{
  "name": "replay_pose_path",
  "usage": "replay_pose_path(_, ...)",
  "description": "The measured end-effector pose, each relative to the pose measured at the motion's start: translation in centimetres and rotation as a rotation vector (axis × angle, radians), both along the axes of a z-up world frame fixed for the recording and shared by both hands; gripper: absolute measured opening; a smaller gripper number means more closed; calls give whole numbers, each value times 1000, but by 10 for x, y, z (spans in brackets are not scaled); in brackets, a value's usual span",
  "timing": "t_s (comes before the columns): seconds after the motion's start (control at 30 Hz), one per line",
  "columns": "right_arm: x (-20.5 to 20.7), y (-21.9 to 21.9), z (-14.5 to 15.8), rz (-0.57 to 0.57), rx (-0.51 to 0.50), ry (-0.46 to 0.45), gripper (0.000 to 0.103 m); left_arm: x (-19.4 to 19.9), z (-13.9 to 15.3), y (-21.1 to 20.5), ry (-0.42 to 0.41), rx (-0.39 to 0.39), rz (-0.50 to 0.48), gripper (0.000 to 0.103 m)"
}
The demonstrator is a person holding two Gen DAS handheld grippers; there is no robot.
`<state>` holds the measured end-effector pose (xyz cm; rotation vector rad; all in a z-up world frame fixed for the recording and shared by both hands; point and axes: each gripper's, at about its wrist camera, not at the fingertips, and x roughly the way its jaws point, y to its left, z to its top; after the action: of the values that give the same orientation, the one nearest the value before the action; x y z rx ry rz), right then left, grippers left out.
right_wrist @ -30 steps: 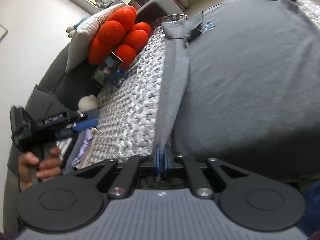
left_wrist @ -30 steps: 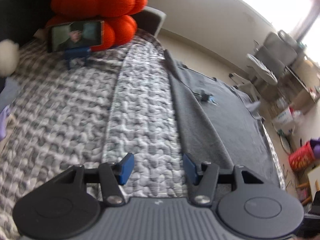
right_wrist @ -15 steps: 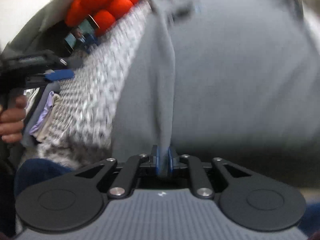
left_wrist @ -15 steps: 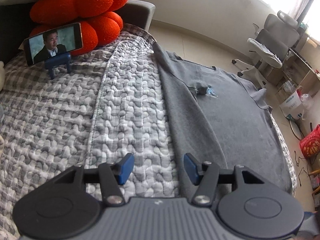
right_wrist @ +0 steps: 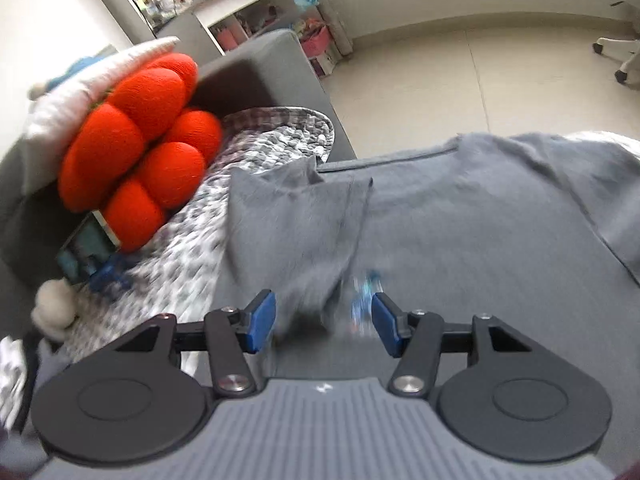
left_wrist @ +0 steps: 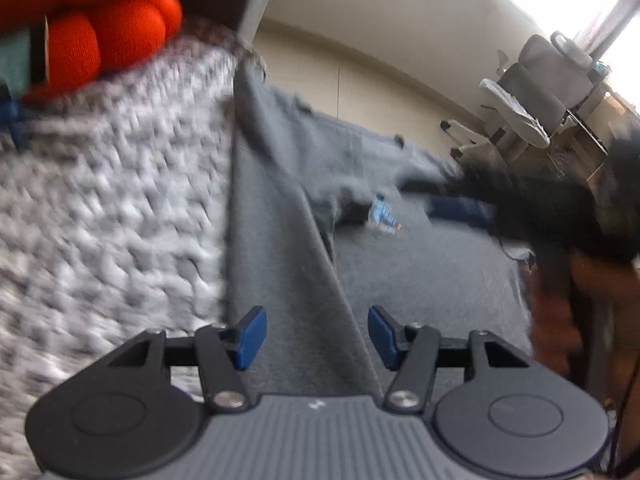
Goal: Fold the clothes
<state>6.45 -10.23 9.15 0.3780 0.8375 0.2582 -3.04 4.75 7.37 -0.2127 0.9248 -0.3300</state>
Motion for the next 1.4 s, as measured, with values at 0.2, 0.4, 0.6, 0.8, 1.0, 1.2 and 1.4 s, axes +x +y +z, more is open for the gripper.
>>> replay_pose_path(0.2,47,22,-19,31,-161,7,3,19,-34,-14,25,-39,-48,55)
replay_pose_path(0.4,44,27,3,49,-265,-144,2,16,-36,-16,-1,9,-130,55)
replay_pose_path(0.6,41,23,-14,45,-297,-110,0,7,-36,-17,-18,69,-188,55)
replay_pose_path(0.8,38,14,-24,44,-268,-92,13,6,-34,-11,0,46,-170,55)
replay_pose_path(1.0,68,18,-6,29,-251,-88,40,6,-34,-18,-11,81,-183,56)
replay_pose_path(1.2,97,25,-24,16,-309,-73,23,6,-35,-19,-14,89,-185,56)
replay_pose_path(1.4,77,25,1,-58,-334,-240,3,8,-35,-20,-15,103,-189,56)
